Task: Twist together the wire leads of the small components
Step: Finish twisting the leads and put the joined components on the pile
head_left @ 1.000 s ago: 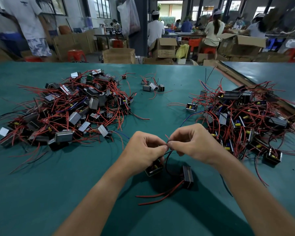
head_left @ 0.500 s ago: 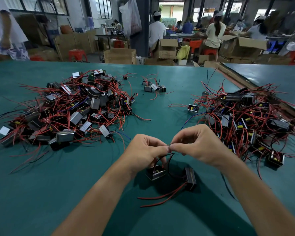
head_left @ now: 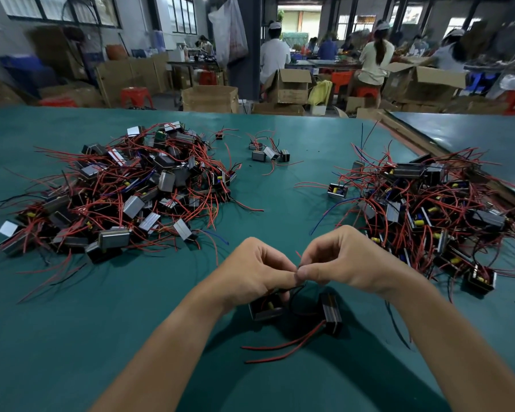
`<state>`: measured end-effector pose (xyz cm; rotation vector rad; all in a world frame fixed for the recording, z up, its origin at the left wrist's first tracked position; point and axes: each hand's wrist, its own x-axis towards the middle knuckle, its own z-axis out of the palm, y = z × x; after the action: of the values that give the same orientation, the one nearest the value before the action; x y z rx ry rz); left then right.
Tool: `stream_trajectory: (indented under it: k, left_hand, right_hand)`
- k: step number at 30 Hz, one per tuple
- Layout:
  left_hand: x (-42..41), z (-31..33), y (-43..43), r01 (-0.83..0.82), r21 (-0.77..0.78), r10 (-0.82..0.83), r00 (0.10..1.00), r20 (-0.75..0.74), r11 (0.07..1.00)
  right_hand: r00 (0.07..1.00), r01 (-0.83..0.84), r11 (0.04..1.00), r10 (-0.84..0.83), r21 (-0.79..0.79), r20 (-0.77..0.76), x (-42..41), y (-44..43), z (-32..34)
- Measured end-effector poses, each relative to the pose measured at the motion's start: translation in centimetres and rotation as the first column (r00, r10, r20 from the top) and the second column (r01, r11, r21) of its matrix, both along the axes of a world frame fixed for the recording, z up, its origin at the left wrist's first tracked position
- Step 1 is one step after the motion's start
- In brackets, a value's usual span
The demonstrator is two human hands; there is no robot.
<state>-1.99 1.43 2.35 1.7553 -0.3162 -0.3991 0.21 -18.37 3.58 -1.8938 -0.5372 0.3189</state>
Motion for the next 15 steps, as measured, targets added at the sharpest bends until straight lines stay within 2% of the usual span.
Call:
stream_trajectory:
  k: [4,8,11,13,15]
  left_hand:
    - [-0.1,-0.3,-0.1,0.044,0.005,-0.044,0.998,0.052,0.999]
    - [-0.3,-0.3,-0.4,0.000,0.001,0.000,0.995,0.097,1.000]
    - [-0.1,-0.2,-0.3,-0.059,-0.012,0.060,0.993,0.097,0.998]
    - [0.0,-0.1,-0.3,-0.071,-0.034,0.073,0.995,0.073,0.997]
    - [-0.1,0.1,-0.4,-0.069,-0.051,0.072,0.996,0.048,0.996]
  right_hand:
    - [0.997,-0.018,0.999,0.016,-0.030,-0.075,-0.3,-0.2,0.3]
    - [0.982,0.058,0.998,-0.061,-0.020,-0.178,-0.4,-0.1,0.4]
    - [0.988,0.154,0.986,-0.153,0.070,-0.022,-0.4,0.8,0.3]
    - [0.985,0.147,0.985,-0.154,0.088,0.082,-0.4,1.1,0.2]
    - [0.984,0.122,0.991,-0.128,0.055,0.122,-0.4,1.0,0.1]
